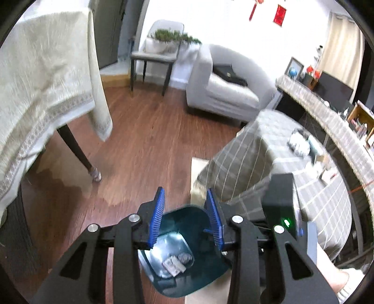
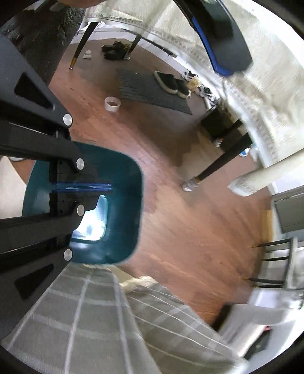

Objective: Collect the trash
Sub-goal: 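Open the left tool to drop the foil while the right tool releases paper into the bin, then move both tools back over the table toward the clear lid and tape roll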

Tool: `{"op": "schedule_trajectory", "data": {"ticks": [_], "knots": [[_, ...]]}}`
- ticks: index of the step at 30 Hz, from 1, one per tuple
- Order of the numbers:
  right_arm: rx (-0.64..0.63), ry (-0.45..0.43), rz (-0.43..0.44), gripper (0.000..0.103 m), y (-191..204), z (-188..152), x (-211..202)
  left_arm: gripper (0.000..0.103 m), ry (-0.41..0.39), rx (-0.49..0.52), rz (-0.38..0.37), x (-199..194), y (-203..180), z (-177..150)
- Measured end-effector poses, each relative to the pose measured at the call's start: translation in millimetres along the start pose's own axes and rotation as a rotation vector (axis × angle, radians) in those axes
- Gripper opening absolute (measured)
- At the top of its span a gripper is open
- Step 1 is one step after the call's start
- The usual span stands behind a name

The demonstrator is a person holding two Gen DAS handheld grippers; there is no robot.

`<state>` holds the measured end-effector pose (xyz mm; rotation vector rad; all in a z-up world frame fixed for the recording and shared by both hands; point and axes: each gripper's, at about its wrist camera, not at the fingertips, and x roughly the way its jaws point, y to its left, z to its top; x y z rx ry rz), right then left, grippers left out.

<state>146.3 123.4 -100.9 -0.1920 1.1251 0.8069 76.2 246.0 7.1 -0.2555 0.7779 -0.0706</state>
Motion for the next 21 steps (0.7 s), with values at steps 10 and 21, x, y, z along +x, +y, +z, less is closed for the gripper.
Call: {"op": "schedule_trajectory", "data": {"ticks": [10,21], "knots": [[-0.100,-0.230,-0.024,0.040,6.7,0.5,-85.7,0.053,-0.144,-0.041,0.047,-34.6,-5.6,27.7],[-0.088,-0.373,-0.129,0.064,-38.8,-13.1,-157.6,0.070,-0.162,0.037,-0.001,-18.6,-62.7,29.9]]}}
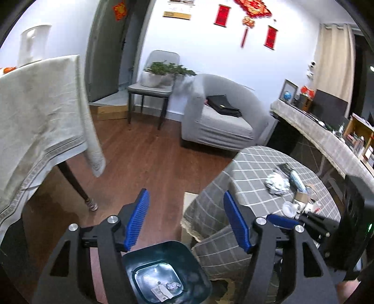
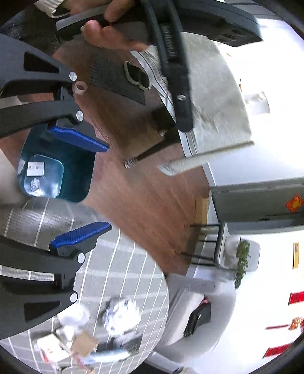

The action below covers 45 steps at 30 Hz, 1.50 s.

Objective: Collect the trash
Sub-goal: 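Move both tools back over the table toward the clear lid and tape roll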

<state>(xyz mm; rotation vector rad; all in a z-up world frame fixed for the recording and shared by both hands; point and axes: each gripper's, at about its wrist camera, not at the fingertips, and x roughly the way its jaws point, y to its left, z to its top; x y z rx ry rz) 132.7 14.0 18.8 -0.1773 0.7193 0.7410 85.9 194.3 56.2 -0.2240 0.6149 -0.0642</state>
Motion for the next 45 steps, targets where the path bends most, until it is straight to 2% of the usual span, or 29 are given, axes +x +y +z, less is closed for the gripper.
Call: {"op": "schedule_trajectory", "data": {"ticks": [4,10,14,19,25,31,35,38,40,42,45], "knots": [[0.036,-0.044,-0.040,0.072,-24.0,-0.7,-22.2,0.073,0.020,0.019,-0.041,11.3,-25.1,-3.9],[0.070,-0.088,-0.123,0.075,-71.3,-7.5,-56.7,0.076,0.040,0.046,-0.091,26.1,-62.8,-6.6],[0.129,-0.149,-0.184,0.077,-103.3,-21.6,-88.6,0.078,0.062,0.082,-0.102,38.4,-87.7,-12.4],[0.167,-0.141,-0.256,0.077,-137.0,-36.8,-103.4,0.078,0.103,0.121,-0.117,56.9,-118.4,-21.4],[0.211,-0.155,-0.283,0.077,-163.4,-54.1,-121.8,0.078,0.142,0.202,-0.136,73.8,-161.7,-34.8],[0.247,-0.131,-0.320,0.078,-184.7,-67.8,-131.7,0.078,0.224,0.283,-0.123,102.3,-195.7,-54.7],[0.271,-0.110,-0.330,0.078,-199.5,-76.8,-135.8,0.075,0.271,0.300,-0.122,120.9,-208.7,-64.3],[0.296,-0.089,-0.328,0.078,-211.7,-85.9,-137.8,0.073,0.265,0.337,-0.092,130.1,-217.1,-67.6],[0.308,-0.070,-0.329,0.078,-216.5,-88.6,-136.6,0.070,0.264,0.338,-0.089,133.5,-220.2,-66.1],[0.318,-0.060,-0.335,0.078,-223.3,-90.0,-136.1,0.060,0.262,0.344,-0.084,137.0,-222.9,-63.6],[0.321,-0.052,-0.341,0.078,-231.9,-89.9,-134.9,0.058,0.257,0.359,-0.079,142.0,-227.8,-61.6]]}}
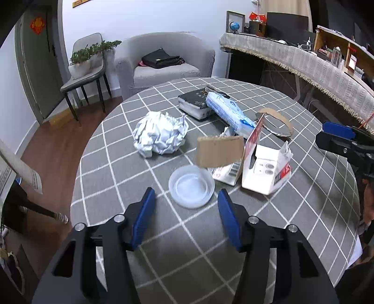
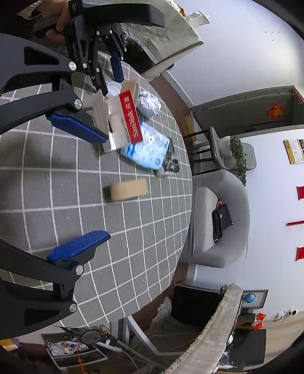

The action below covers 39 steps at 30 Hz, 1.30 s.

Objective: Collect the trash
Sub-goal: 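Move both tools back over the table toward the clear lid and tape roll, then grasp the clear plastic lid with the left tool while the right tool grasps the brown tape roll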

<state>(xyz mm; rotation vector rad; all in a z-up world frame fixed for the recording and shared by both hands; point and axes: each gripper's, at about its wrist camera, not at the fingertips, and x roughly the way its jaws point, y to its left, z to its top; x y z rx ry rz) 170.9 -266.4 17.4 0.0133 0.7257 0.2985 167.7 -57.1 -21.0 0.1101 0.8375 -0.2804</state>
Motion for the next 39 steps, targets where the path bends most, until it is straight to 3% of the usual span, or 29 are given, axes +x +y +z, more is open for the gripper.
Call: {"op": "schedule_trajectory", "data": {"ticks": [5,8,13,19,30,34,39], "knots": [[-0.019,0.034,-0.011,0.078,-10.7,1.8,11.7,0.056,-0.004,0.007,-0.004,7.6,-1.7,7.6],[-0.015,0.059,-0.007,0.078,-16.2,1.5,19.1,0.042,-0.008,0.003,0.001,9.4,-1.7,10.8],[-0.028,0.071,-0.003,0.077,-11.5,7.2,28.5,0.042,-0.027,0.001,-0.009,7.4,-0.6,8.0],[-0.022,0.127,-0.009,0.054,-10.7,11.4,46.6,0.042,-0.030,-0.034,-0.024,3.4,7.9,5.5],[-0.025,0.175,-0.033,0.044,2.6,24.8,70.2,0.042,-0.028,-0.078,-0.060,-11.4,28.9,1.2],[-0.038,0.174,-0.085,0.024,7.3,27.4,73.4,0.042,-0.025,-0.103,-0.066,-15.8,40.8,-0.4],[-0.023,0.166,-0.104,0.021,7.5,24.9,70.6,0.042,-0.022,-0.134,-0.085,-22.1,49.3,-2.3]]}}
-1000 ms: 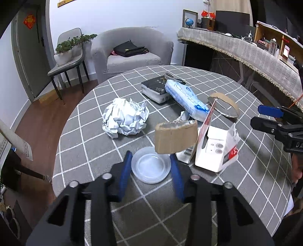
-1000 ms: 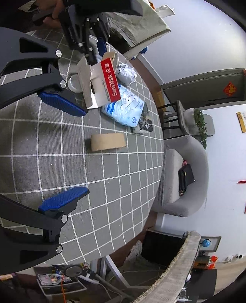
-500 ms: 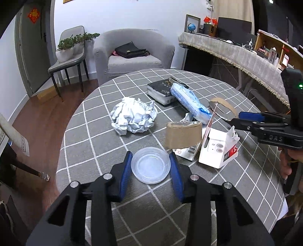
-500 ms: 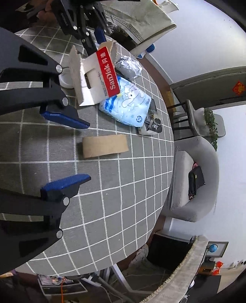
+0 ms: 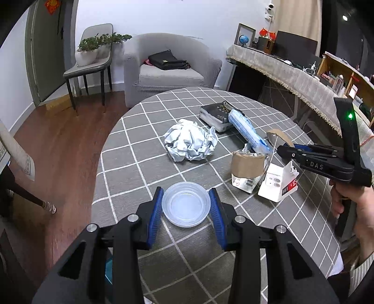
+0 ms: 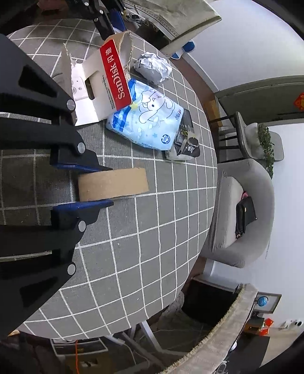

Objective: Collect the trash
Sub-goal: 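Grasp the clear plastic lid with the left tool while the right tool grasps the brown tape roll, then carry both items over the teal bin and open both tools to drop them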

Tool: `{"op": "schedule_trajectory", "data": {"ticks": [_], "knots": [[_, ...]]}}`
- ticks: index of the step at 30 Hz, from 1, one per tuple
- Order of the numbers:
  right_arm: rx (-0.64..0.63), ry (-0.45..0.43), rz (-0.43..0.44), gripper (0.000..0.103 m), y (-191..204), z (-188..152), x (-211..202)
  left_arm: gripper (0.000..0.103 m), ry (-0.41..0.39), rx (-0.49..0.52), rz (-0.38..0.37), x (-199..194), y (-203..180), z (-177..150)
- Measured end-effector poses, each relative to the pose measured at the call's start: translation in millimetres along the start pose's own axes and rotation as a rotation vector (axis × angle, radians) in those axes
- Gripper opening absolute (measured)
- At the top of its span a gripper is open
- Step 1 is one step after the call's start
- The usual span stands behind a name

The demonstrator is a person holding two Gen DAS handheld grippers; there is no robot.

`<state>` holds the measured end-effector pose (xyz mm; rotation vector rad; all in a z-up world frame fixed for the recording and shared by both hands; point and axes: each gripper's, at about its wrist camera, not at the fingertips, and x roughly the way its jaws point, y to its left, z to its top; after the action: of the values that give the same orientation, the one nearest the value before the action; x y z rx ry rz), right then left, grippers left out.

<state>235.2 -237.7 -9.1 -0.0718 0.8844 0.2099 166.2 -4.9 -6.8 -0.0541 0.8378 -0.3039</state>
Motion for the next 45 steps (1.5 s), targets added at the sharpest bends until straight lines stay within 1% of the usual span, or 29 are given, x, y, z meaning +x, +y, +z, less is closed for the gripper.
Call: {"op": "schedule_trajectory", "data": {"ticks": [6,11,18,20,24,30,36,38,40,41,45], "knots": [[0.031,-0.004,-0.001,0.021,-5.4,-12.9,-10.3,0.042,0.003,-0.031,-0.028,-5.0,-3.0,-7.2],[0.050,-0.034,0.017,0.021,-2.0,-22.4,-28.5,0.042,0.002,-0.021,-0.022,-15.8,-11.9,-18.3],[0.011,-0.090,0.061,0.021,27.8,-34.1,-57.4,0.042,-0.014,-0.031,-0.005,-40.7,-9.6,-35.9],[0.004,-0.111,0.058,0.021,35.2,-38.1,-66.9,0.042,-0.019,-0.033,0.000,-47.5,-9.0,-39.9],[0.002,-0.174,0.102,0.021,49.3,-41.3,-90.1,0.042,-0.031,-0.034,0.019,-63.8,-5.2,-52.2],[-0.050,-0.190,0.170,0.021,88.0,-45.1,-96.8,0.042,-0.033,-0.049,0.065,-82.6,16.0,-68.4],[-0.110,-0.178,0.235,0.021,131.8,-47.0,-94.1,0.042,-0.032,-0.088,0.106,-95.3,47.1,-84.4],[-0.129,-0.168,0.255,0.021,146.8,-48.8,-92.3,0.042,-0.013,-0.116,0.126,-95.6,59.9,-90.4],[-0.143,-0.160,0.270,0.021,158.6,-51.3,-91.2,0.042,-0.017,-0.130,0.127,-96.2,70.7,-95.4],[-0.152,-0.153,0.282,0.021,166.5,-51.8,-89.6,0.042,-0.010,-0.135,0.138,-94.9,76.1,-98.6],[-0.175,-0.129,0.312,0.021,188.8,-52.4,-82.5,0.042,0.032,-0.173,0.158,-84.6,101.4,-114.9]]}}
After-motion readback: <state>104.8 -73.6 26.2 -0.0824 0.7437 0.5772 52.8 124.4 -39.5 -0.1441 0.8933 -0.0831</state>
